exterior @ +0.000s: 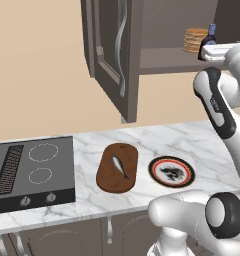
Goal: Pick the fish from the plate and place it on the cutting board. Then pick the condiment bottle from the cabinet and place it next to the cutting board.
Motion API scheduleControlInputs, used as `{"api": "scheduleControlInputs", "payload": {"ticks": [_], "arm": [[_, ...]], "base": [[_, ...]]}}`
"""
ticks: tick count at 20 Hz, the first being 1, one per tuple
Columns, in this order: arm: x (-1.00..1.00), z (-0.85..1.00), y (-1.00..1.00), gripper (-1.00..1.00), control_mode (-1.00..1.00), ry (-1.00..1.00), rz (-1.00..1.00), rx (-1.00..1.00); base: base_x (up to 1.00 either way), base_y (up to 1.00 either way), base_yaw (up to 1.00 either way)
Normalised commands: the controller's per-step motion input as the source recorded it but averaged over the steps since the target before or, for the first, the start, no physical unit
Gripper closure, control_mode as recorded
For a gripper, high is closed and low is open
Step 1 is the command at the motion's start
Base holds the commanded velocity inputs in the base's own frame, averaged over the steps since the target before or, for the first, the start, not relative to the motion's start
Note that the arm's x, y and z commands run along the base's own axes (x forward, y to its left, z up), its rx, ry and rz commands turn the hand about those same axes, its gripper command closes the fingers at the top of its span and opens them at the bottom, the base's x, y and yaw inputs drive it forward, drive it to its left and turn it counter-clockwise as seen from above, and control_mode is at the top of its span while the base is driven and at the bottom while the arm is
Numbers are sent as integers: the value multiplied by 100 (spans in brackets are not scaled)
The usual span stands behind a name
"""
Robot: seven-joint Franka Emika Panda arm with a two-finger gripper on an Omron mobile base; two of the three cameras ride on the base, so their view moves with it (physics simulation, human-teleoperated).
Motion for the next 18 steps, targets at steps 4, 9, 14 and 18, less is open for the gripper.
{"api": "scheduleControlInputs", "payload": {"ticks": [4, 9, 14, 18], "arm": [[8, 9, -11, -100, -100, 0, 0, 2], [9, 2, -6, -100, -100, 0, 0, 1], [14, 0, 0, -100, -100, 0, 0, 1], [18, 0, -2, -100, -100, 0, 0, 1]], "base": [[0, 0, 0], [0, 0, 0], [0, 0, 0], [0, 0, 0]]}}
